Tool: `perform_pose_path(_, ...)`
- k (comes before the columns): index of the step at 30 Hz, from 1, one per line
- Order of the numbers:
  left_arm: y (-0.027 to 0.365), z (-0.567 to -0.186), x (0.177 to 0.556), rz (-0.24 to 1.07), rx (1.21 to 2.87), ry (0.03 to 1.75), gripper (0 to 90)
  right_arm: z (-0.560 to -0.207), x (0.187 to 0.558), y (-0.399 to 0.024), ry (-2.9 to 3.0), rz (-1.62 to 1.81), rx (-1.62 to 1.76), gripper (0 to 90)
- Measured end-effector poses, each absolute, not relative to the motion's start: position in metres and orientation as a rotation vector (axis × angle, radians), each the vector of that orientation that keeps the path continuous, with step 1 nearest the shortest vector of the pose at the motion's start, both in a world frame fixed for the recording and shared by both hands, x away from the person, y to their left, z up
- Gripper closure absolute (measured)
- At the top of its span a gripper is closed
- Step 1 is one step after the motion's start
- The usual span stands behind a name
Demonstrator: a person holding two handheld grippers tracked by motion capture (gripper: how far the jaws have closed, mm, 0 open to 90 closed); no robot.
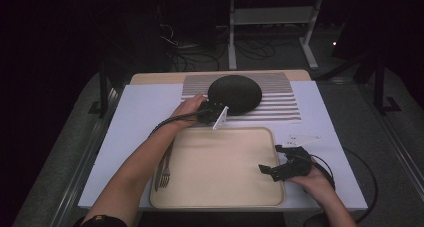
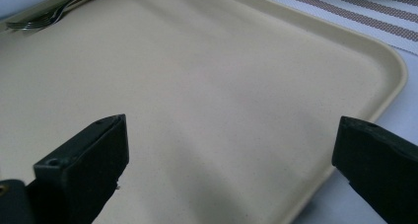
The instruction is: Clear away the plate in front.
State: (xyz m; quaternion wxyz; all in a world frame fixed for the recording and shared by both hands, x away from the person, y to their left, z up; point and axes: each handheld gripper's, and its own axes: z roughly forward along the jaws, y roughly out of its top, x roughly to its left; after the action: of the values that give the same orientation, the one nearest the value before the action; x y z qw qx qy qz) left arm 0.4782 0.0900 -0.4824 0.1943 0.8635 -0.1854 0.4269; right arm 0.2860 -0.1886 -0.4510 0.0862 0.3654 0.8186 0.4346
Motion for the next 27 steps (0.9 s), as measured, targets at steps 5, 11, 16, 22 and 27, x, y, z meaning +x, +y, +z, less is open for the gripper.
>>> perform_pose_path(5,0.089,-0.482,0.478,1.202,2.428,-0.530,76.7,-0.451,0.286,-0.188,2.440,1.296,1.090,0.4)
perform_pose_path(11,0.089,-0.483,0.475,1.246,2.430,-0.562,79.0,-0.451,0.287,-0.188,2.441,1.295,1.091,0.4)
perform_pose_path(16,0.086,-0.480,0.472,1.264,2.417,-0.563,81.2,-0.451,0.287,-0.188,2.440,1.301,1.096,0.4)
perform_pose_path(22,0.084,-0.471,0.472,1.288,2.388,-0.538,85.5,-0.451,0.287,-0.189,2.432,1.311,1.101,0.4)
perform_pose_path(27,0.081,-0.467,0.471,1.300,2.396,-0.544,86.6,-0.451,0.288,-0.189,2.425,1.315,1.106,0.4)
